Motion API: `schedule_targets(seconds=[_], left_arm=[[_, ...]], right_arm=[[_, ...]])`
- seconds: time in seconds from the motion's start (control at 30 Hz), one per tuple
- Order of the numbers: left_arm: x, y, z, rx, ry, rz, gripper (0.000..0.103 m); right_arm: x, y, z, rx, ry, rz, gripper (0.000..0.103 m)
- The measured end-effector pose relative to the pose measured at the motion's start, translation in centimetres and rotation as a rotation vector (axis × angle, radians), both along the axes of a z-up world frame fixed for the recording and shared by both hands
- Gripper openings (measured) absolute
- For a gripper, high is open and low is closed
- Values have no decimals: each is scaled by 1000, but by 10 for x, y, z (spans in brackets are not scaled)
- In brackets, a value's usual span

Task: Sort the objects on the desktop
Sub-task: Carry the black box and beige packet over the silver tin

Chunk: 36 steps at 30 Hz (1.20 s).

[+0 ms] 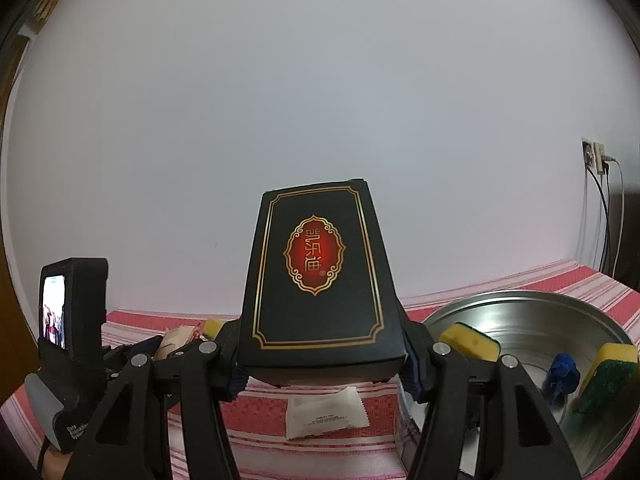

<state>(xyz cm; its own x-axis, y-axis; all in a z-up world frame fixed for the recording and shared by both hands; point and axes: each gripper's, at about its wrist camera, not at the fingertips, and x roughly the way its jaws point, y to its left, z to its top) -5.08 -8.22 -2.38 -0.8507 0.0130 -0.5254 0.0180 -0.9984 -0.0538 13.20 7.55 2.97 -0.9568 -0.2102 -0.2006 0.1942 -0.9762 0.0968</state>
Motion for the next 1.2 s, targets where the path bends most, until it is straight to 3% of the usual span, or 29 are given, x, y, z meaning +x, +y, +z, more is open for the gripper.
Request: schedule_targets(seconds=[0.23,0.83,1.2], left_arm=[[-8,5,-3,-33,2,19,50],[35,26,13,-32,36,-3,50],[65,61,14,-17,45,-75,50]], right_arm=[[-2,-2,-13,33,2,-10,61],[40,18,-22,63,25,-71,61],[76,45,-22,67,52,-140,61]])
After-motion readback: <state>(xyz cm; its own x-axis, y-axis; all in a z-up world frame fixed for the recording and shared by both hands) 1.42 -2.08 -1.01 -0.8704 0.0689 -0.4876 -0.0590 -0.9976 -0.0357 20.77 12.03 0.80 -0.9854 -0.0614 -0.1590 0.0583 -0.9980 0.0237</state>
